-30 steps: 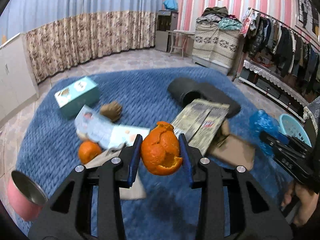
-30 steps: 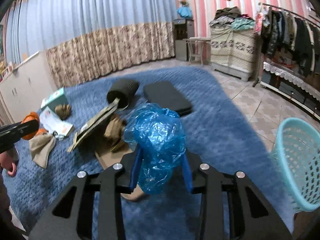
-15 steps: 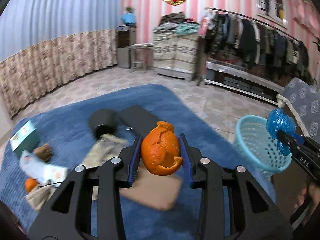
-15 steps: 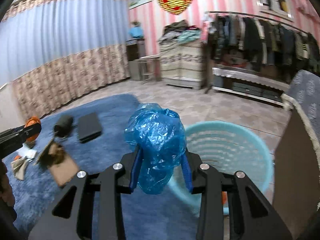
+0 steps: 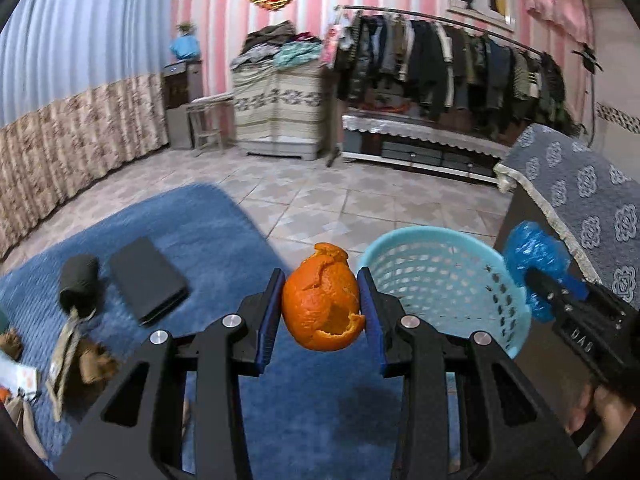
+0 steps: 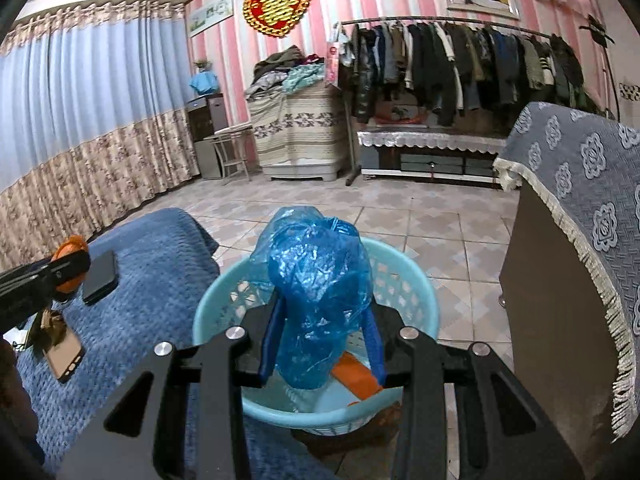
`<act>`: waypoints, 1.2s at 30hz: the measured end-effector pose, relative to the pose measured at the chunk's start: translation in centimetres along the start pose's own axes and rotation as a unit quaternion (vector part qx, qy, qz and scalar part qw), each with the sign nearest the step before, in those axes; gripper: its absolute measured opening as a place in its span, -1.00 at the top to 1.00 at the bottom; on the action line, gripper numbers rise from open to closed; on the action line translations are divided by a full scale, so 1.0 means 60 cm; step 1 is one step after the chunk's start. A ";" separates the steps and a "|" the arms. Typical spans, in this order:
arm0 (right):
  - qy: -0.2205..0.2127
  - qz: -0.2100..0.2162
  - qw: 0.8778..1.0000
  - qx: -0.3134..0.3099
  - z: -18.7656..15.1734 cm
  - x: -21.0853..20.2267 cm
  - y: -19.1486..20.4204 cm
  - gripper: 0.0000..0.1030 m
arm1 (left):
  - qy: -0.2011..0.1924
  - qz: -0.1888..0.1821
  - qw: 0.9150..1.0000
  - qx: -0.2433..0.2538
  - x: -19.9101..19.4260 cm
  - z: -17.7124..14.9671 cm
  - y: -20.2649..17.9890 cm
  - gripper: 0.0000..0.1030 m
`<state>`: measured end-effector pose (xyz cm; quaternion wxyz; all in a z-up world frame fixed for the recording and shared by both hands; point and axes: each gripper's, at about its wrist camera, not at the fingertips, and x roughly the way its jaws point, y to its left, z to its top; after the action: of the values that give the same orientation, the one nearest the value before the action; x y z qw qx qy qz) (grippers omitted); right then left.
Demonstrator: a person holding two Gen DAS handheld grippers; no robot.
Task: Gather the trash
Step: 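Carry both items over the blue basket and open both tools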
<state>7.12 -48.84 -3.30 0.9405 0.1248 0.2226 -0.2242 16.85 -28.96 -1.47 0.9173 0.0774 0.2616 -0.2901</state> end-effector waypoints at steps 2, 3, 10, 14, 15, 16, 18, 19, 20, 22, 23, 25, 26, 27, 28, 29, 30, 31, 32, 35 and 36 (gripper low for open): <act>0.003 -0.005 1.000 0.003 -0.004 0.004 -0.005 0.30 | -0.001 -0.014 1.000 0.009 0.015 0.005 -0.025 0.29; 0.005 -0.009 1.000 0.009 -0.006 0.008 -0.013 0.30 | 0.001 -0.021 1.000 0.012 0.025 0.005 -0.037 0.29; 0.011 -0.031 0.999 0.026 -0.023 0.024 -0.044 0.30 | 0.016 -0.042 0.998 0.034 0.087 0.001 -0.093 0.29; 0.019 -0.033 0.999 0.031 -0.024 0.034 -0.058 0.30 | 0.027 -0.051 0.997 0.045 0.121 -0.002 -0.114 0.29; 0.021 -0.033 0.999 0.031 -0.025 0.034 -0.061 0.30 | 0.030 -0.055 0.997 0.047 0.131 -0.001 -0.117 0.29; 0.022 -0.034 0.999 0.030 -0.025 0.036 -0.063 0.30 | 0.032 -0.058 0.997 0.047 0.139 0.002 -0.119 0.29; 0.025 -0.037 0.999 0.030 -0.030 0.035 -0.061 0.30 | 0.034 -0.060 0.997 0.045 0.159 0.009 -0.125 0.29; 0.026 -0.038 0.998 0.032 -0.030 0.036 -0.064 0.30 | 0.036 -0.061 0.997 0.043 0.165 0.013 -0.127 0.26; 0.027 -0.039 0.998 0.034 -0.031 0.037 -0.066 0.30 | 0.038 -0.062 0.996 0.042 0.170 0.016 -0.126 0.23; 0.028 -0.041 0.998 0.036 -0.029 0.040 -0.068 0.30 | 0.036 -0.062 0.997 0.040 0.177 0.023 -0.125 -0.15; 0.029 -0.041 0.998 0.036 -0.029 0.041 -0.068 0.30 | 0.031 -0.060 0.997 0.039 0.177 0.028 -0.122 -0.31; 0.031 -0.041 0.998 0.034 -0.029 0.046 -0.066 0.30 | 0.013 -0.045 0.998 0.034 0.173 0.034 -0.118 -0.63; 0.033 -0.040 0.998 0.034 -0.031 0.048 -0.065 0.30 | 0.007 -0.039 0.999 0.032 0.171 0.038 -0.114 -0.66; 0.034 -0.040 0.998 0.034 -0.031 0.051 -0.063 0.30 | 0.006 -0.035 0.999 0.031 0.170 0.042 -0.109 -0.66; 0.036 -0.039 0.998 0.034 -0.030 0.053 -0.063 0.30 | 0.006 -0.032 0.999 0.027 0.170 0.046 -0.103 -0.67; 0.036 -0.039 0.998 0.034 -0.031 0.054 -0.061 0.30 | 0.005 -0.028 0.999 0.020 0.168 0.049 -0.094 -0.68; 0.037 -0.038 0.998 0.033 -0.031 0.056 -0.060 0.30 | 0.004 -0.024 1.000 0.016 0.165 0.052 -0.086 -0.74; 0.037 -0.038 0.998 0.032 -0.030 0.057 -0.059 0.29 | 0.001 -0.020 1.000 0.012 0.161 0.054 -0.078 -0.77; 0.037 -0.038 0.998 0.030 -0.030 0.058 -0.057 0.29 | -0.001 -0.015 1.000 0.010 0.157 0.056 -0.071 -0.78; 0.039 -0.035 0.998 0.027 -0.028 0.068 -0.052 0.29 | -0.004 -0.003 1.000 0.000 0.144 0.058 -0.049 -0.83; 0.039 -0.032 0.998 0.028 -0.028 0.072 -0.049 0.29 | -0.006 0.002 1.000 0.000 0.139 0.057 -0.044 -0.84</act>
<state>8.58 -52.41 -7.19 0.9195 0.1524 0.2570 -0.2553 22.64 -36.27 -2.90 0.9194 0.0759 0.2559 -0.2888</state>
